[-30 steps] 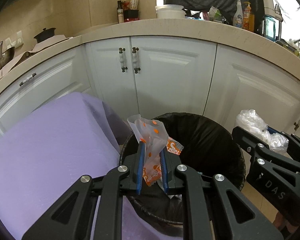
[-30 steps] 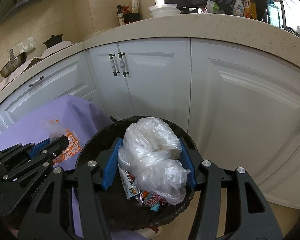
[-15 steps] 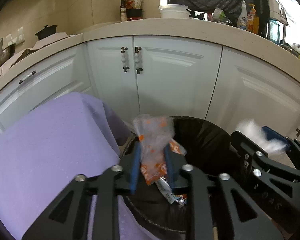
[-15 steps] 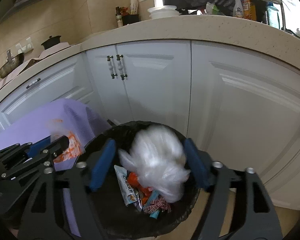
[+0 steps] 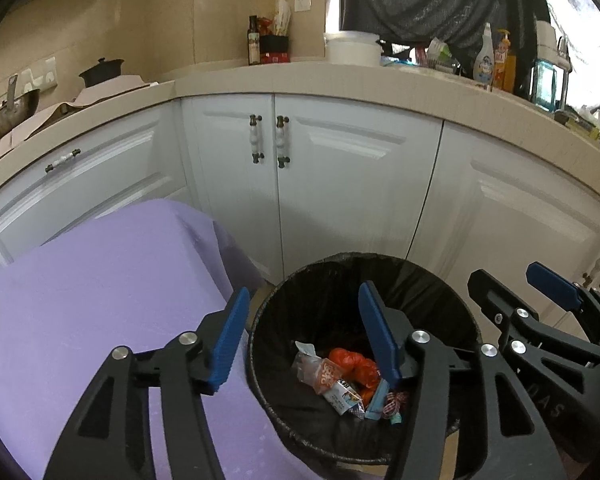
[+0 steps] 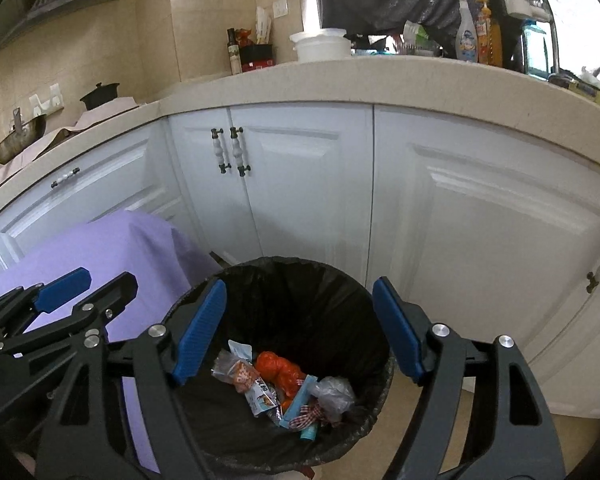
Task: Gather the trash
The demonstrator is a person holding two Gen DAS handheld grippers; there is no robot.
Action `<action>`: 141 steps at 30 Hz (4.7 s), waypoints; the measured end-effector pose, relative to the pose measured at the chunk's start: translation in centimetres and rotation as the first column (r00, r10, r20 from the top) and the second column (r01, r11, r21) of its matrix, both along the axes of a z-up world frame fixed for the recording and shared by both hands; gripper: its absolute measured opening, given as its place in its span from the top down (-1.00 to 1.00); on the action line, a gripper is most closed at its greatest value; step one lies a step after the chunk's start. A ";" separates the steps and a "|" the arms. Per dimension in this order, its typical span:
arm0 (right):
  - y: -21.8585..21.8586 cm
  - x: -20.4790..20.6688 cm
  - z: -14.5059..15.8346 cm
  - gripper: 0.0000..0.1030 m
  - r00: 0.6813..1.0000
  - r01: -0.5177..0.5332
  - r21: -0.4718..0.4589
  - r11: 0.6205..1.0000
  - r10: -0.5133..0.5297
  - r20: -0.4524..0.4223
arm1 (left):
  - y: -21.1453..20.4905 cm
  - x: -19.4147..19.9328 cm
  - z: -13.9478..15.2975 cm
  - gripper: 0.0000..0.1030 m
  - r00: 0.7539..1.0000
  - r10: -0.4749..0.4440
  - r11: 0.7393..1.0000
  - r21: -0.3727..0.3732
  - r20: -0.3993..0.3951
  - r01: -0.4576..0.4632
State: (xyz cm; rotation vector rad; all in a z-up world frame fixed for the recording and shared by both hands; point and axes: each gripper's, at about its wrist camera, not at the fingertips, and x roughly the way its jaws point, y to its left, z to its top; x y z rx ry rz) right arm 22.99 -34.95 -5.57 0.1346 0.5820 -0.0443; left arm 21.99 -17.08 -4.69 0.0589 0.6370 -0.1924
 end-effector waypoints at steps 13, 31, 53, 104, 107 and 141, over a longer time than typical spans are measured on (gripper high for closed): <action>3.2 -4.8 3.1 -0.51 0.998 -0.021 -0.016 1.000 0.022 0.064 | 4.0 -5.3 3.1 -0.46 0.991 0.058 0.998 0.023 0.120 -0.061; 8.9 -13.9 5.6 -0.64 0.987 -0.079 -0.053 0.995 0.086 0.133 | 9.5 -13.6 4.5 -0.59 0.973 0.109 0.994 0.009 0.202 -0.113; 10.7 -18.5 3.9 -0.72 0.988 -0.072 -0.090 0.993 0.083 0.127 | 12.1 -17.2 2.7 -0.63 0.973 0.114 0.993 -0.010 0.200 -0.114; 10.9 -18.3 3.6 -0.73 0.989 -0.074 -0.097 0.992 0.086 0.118 | 12.7 -17.4 2.2 -0.64 0.975 0.118 0.993 -0.020 0.186 -0.117; 10.9 -18.3 3.6 -0.73 0.989 -0.074 -0.097 0.992 0.086 0.118 | 12.8 -17.4 2.2 -0.64 0.975 0.118 0.993 -0.020 0.186 -0.116; 10.4 -18.1 3.7 -0.73 0.989 -0.074 -0.099 0.992 0.086 0.123 | 12.6 -17.6 2.5 -0.64 0.977 0.100 0.995 -0.019 0.189 -0.099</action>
